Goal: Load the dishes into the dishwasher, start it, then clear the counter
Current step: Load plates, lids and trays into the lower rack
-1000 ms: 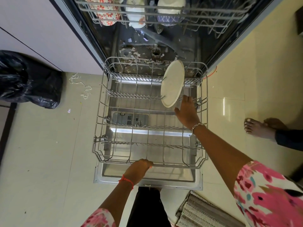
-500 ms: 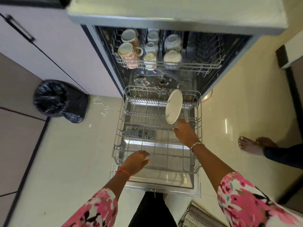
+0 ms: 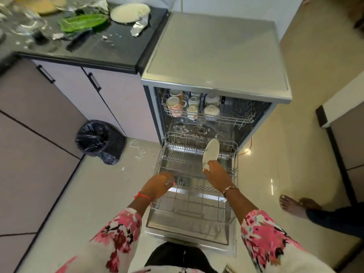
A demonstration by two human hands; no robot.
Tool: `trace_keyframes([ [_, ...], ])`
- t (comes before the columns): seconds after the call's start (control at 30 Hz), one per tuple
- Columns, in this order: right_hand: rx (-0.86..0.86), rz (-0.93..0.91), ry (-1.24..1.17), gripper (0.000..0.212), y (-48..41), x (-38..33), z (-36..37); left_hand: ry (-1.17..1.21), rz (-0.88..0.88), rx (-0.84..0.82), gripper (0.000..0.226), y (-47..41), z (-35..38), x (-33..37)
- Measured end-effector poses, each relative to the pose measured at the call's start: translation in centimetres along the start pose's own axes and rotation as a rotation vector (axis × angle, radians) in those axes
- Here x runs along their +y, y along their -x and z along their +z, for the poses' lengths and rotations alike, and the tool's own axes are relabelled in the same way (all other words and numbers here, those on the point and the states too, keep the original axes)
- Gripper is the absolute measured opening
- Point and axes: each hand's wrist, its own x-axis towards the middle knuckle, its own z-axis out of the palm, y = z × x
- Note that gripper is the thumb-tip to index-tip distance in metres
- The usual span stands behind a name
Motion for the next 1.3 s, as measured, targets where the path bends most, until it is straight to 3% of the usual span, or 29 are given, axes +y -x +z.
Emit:
trace_keyframes([
  [0.27, 0.021, -0.114, -0.018, 0.038, -1.3, -7.9, -3.5, -0.021, -0.067, 0.194, 0.043, 3.2, -6.9, -2.9],
  [0.37, 0.044, -0.173, -0.022, 0.04, -2.8, -12.2, -3.9, -0.007, -0.089, 0.269, 0.058, 4.0, -10.4, -6.1],
  [0.43, 0.066, -0.22, -0.018, 0.043, -4.1, -15.4, -3.4, 0.001, -0.097, 0.333, 0.065, 4.6, -12.9, -9.1],
  [0.57, 0.097, -0.265, -0.043, 0.049, -7.3, -23.1, -1.4, -0.021, -0.121, 0.417, 0.05, 6.1, -18.0, -16.6],
  [0.67, 0.12, -0.275, -0.067, 0.048, -10.1, -29.3, 1.2, -0.029, -0.123, 0.401, 0.063, 7.9, -22.2, -22.4],
  [0.87, 0.129, -0.307, -0.093, 0.049, -15.3, -40.8, 3.9, -0.073, -0.139, 0.502, 0.064, 9.6, -29.3, -32.8],
  [0.97, 0.138, -0.358, -0.072, 0.048, -17.8, -46.1, 4.4, -0.078, -0.167, 0.559, 0.051, 8.9, -32.8, -37.8],
  [1.3, 0.237, -0.393, -0.164, 0.041, -32.4, -59.1, 2.5, -0.134, -0.184, 0.612, 0.054, 1.1, -43.5, -49.0],
])
